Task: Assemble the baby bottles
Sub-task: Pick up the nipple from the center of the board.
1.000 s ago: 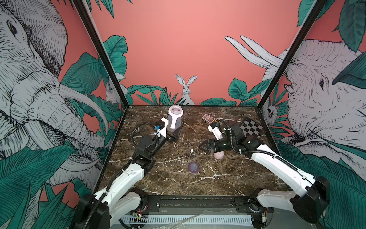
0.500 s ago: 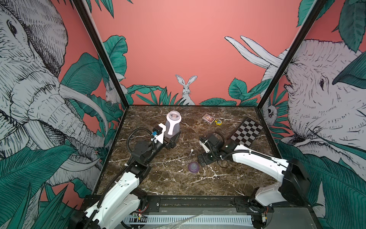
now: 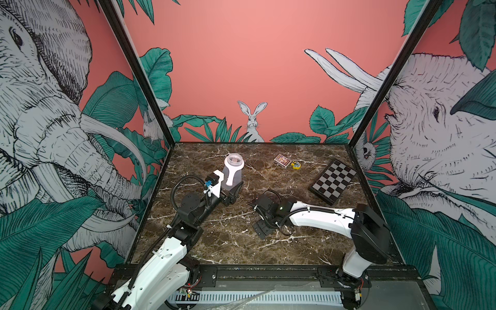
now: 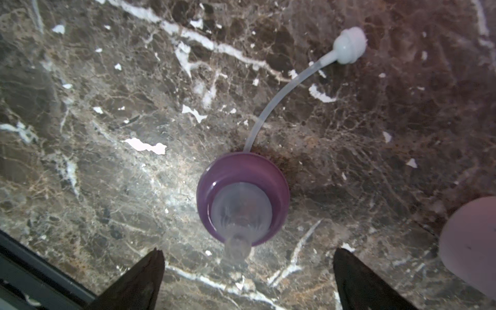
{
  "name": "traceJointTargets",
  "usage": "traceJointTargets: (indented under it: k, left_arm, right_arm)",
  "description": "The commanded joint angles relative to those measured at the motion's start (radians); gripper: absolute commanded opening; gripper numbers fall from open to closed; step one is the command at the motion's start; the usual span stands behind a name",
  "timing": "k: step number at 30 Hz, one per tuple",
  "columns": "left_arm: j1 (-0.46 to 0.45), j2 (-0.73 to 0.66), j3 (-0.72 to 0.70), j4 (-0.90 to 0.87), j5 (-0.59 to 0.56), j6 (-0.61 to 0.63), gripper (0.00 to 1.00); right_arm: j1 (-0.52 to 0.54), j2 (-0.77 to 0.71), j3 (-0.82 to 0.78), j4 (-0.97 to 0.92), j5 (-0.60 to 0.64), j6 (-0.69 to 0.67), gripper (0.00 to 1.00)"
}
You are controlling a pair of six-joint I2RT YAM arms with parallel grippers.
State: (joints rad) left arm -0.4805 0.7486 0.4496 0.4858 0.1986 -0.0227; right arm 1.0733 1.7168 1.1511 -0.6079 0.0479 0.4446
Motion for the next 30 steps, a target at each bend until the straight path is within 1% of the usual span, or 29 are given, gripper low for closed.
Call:
traceJointTargets:
  k: [1,2,6,16,21,22,24,25,30]
  left_arm:
    - [0.006,-0.026,-0.013,0.014,-0.010,-0.004,0.58]
    - [0.006,-0.026,-0.012,0.014,-0.010,-0.005,0.58]
    - [0.006,-0.023,-0.011,0.014,-0.010,-0.006,0.58]
    - [0.006,-0.025,-0.001,0.000,-0.011,0.003,0.58]
    - [0.007,-0.022,-0.005,0.006,-0.013,-0.002,0.58]
    - [0.007,-0.020,-0.005,0.008,-0.013,-0.003,0.58]
    - [0.007,-0.017,-0.005,0.010,-0.013,-0.003,0.58]
    - [0.006,-0.014,-0.005,0.013,-0.013,-0.003,0.58]
    - [0.007,-0.002,0.005,0.016,-0.010,0.000,0.58]
  right_arm:
    - [0.006,0.020,0.019,0.052,0.005,0.014,0.92]
    - [0.006,0.032,0.022,0.054,0.009,0.017,0.88]
    - [0.005,0.080,0.035,0.068,0.009,0.020,0.84]
    - [0.005,0.139,0.030,0.103,-0.025,0.052,0.80]
    - [0.005,0.139,0.012,0.093,-0.015,0.066,0.80]
    - [0.005,0.134,0.010,0.087,-0.006,0.069,0.81]
    - [0.005,0.126,0.009,0.081,0.013,0.068,0.87]
    - [0.005,0.124,0.014,0.075,0.021,0.064,0.89]
    - [0.004,0.133,0.030,0.066,0.025,0.052,0.90]
